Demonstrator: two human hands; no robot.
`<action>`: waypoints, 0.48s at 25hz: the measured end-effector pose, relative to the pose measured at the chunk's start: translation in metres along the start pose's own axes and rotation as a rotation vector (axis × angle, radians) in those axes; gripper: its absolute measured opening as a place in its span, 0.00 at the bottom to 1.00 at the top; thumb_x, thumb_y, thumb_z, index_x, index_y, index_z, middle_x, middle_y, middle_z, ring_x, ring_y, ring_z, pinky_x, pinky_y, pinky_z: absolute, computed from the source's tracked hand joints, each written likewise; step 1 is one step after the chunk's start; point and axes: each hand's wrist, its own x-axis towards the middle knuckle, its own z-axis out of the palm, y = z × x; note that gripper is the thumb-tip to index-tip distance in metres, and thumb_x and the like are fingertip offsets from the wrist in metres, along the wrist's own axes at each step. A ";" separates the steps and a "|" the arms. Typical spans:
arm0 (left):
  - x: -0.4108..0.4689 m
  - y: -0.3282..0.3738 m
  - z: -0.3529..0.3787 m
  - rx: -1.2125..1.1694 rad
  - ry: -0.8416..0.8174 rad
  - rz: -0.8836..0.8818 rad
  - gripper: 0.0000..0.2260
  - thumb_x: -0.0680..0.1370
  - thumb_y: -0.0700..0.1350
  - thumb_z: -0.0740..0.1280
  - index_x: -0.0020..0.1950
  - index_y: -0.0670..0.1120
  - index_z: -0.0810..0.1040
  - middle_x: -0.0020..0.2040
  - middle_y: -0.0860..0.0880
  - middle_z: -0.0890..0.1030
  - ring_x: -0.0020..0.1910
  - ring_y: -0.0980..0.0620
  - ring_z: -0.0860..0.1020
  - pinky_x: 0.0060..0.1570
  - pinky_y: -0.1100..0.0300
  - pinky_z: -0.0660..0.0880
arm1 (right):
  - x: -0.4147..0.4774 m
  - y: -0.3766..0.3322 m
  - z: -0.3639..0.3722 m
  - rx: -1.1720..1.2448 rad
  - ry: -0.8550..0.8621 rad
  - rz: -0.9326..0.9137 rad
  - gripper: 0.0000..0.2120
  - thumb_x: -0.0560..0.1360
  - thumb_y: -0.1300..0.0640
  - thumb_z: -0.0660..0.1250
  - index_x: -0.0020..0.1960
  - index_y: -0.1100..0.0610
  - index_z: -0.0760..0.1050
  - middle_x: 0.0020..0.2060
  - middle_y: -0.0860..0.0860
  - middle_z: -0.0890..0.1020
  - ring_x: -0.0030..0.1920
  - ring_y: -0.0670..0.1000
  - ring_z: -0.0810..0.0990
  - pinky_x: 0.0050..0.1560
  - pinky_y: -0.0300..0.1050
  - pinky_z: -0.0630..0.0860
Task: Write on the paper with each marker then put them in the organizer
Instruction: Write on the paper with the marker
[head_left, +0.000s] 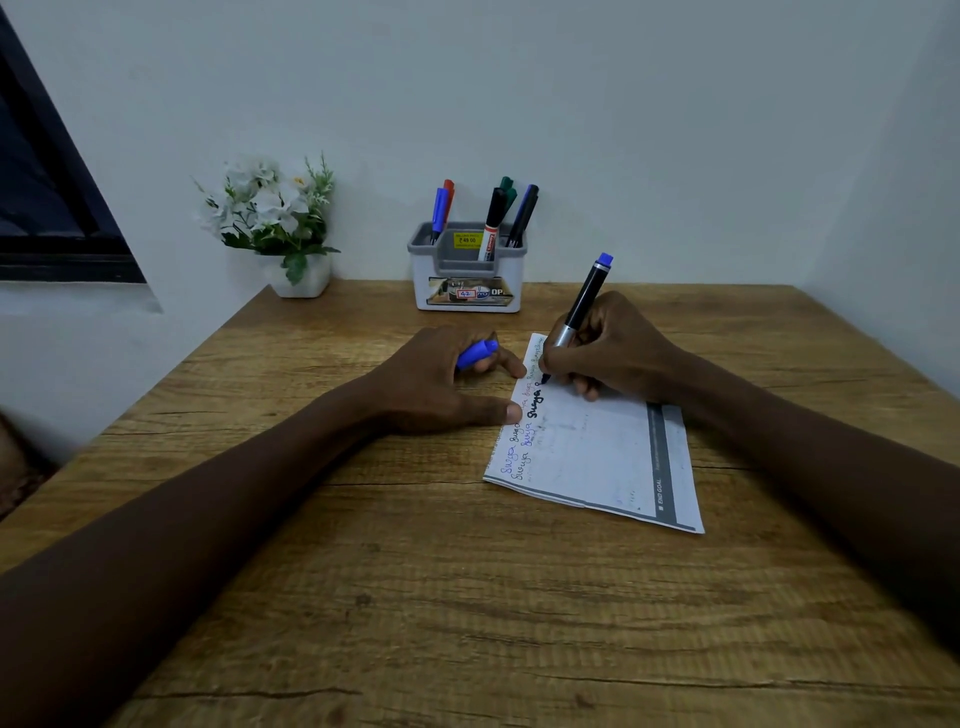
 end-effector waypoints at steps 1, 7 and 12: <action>0.000 0.000 0.000 0.001 -0.001 0.000 0.21 0.69 0.63 0.76 0.59 0.60 0.81 0.47 0.56 0.77 0.44 0.60 0.76 0.44 0.59 0.72 | 0.000 0.000 0.000 -0.002 -0.001 0.002 0.08 0.74 0.64 0.76 0.42 0.69 0.82 0.33 0.66 0.84 0.25 0.52 0.79 0.26 0.42 0.76; 0.000 0.000 0.000 -0.008 0.001 0.004 0.19 0.70 0.59 0.77 0.60 0.59 0.81 0.46 0.55 0.77 0.44 0.60 0.76 0.42 0.61 0.68 | 0.000 0.000 0.001 -0.012 0.010 0.003 0.07 0.74 0.62 0.76 0.42 0.65 0.82 0.33 0.65 0.84 0.27 0.57 0.79 0.26 0.43 0.77; 0.000 0.000 0.001 -0.008 0.001 0.011 0.19 0.71 0.59 0.77 0.60 0.57 0.81 0.45 0.55 0.77 0.44 0.61 0.75 0.41 0.63 0.68 | 0.001 -0.001 0.002 0.000 0.042 0.047 0.06 0.73 0.62 0.76 0.42 0.65 0.82 0.33 0.64 0.84 0.24 0.52 0.79 0.26 0.41 0.76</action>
